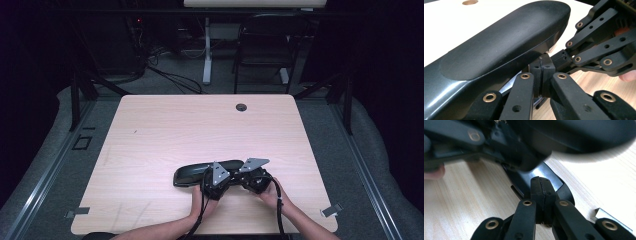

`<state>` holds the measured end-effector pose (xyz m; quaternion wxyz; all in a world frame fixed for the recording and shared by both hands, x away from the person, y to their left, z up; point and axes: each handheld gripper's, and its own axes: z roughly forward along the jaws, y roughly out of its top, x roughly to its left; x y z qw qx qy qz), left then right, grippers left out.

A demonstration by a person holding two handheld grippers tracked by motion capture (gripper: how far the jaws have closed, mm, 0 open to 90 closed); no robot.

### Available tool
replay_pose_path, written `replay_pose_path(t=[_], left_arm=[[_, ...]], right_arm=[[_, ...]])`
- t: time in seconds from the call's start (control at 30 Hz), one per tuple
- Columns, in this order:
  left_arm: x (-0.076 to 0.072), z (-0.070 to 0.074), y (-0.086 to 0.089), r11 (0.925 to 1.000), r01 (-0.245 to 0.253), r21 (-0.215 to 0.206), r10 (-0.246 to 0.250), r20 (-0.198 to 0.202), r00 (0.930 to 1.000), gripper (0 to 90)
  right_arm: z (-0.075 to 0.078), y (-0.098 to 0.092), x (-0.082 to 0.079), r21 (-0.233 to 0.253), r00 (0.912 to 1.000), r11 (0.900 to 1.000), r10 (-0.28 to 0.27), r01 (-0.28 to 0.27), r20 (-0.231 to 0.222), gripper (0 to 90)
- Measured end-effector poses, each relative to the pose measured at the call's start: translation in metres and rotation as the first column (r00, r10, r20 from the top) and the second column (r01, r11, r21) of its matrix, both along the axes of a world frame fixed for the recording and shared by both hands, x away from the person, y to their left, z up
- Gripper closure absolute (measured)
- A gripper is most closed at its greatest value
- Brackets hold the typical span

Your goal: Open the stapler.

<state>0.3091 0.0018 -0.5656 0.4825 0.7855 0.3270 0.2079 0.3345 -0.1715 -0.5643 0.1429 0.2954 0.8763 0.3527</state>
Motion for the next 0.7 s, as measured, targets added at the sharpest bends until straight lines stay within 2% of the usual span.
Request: replay_pose_path(t=[0.07, 0.1, 0.13, 0.23, 0.3, 0.4, 0.53, 0.63, 0.7], left_arm=[[0.002, 0.015, 0.001, 0.9998, -0.001, -0.018, 0.002, 0.082, 0.9967, 90.0], [0.001, 0.022, 0.002, 0.9994, 0.023, -0.024, -0.021, 0.094, 0.9953, 90.0], [0.0, 0.026, 0.002, 0.9994, 0.019, -0.03, -0.016, 0.105, 0.9943, 90.0], [0.0, 0.026, 0.003, 0.9993, 0.018, -0.034, -0.015, 0.085, 0.9963, 90.0], [0.001, 0.024, 0.002, 0.9992, 0.02, -0.035, -0.018, 0.064, 0.9978, 90.0], [0.002, 0.024, 0.003, 0.9992, 0.024, -0.033, -0.022, 0.061, 0.9979, 90.0], [0.002, 0.026, 0.004, 0.9989, 0.027, -0.038, -0.025, 0.051, 0.9984, 90.0], [0.002, 0.028, 0.005, 0.9988, 0.02, -0.044, -0.018, 0.04, 0.999, 90.0], [0.002, 0.029, 0.006, 0.9986, 0.018, -0.049, -0.016, 0.038, 0.9991, 90.0]], right_arm=[[0.0, 0.0, 0.0, 0.013, 1.0, 1.0, 0.002, -0.002, -0.007, 90.0], [-0.001, 0.0, 0.0, 0.02, 1.0, 1.0, -0.004, 0.004, -0.004, 90.0], [-0.001, 0.0, 0.0, 0.019, 0.9999, 1.0, -0.005, 0.005, -0.009, 90.0], [-0.002, 0.001, -0.001, 0.028, 0.9999, 0.999, -0.015, 0.015, -0.002, 90.0], [0.0, 0.0, 0.0, 0.007, 1.0, 1.0, -0.001, 0.001, -0.001, 90.0], [0.0, 0.0, 0.0, 0.006, 1.0, 1.0, 0.005, -0.005, 0.003, 90.0], [0.0, 0.0, 0.001, 0.01, 0.9999, 1.0, 0.003, -0.003, -0.013, 90.0], [0.002, 0.0, 0.002, -0.013, 0.9998, 1.0, 0.013, -0.013, -0.014, 90.0], [0.001, 0.001, 0.001, -0.011, 0.9999, 1.0, 0.01, -0.01, -0.011, 90.0]])
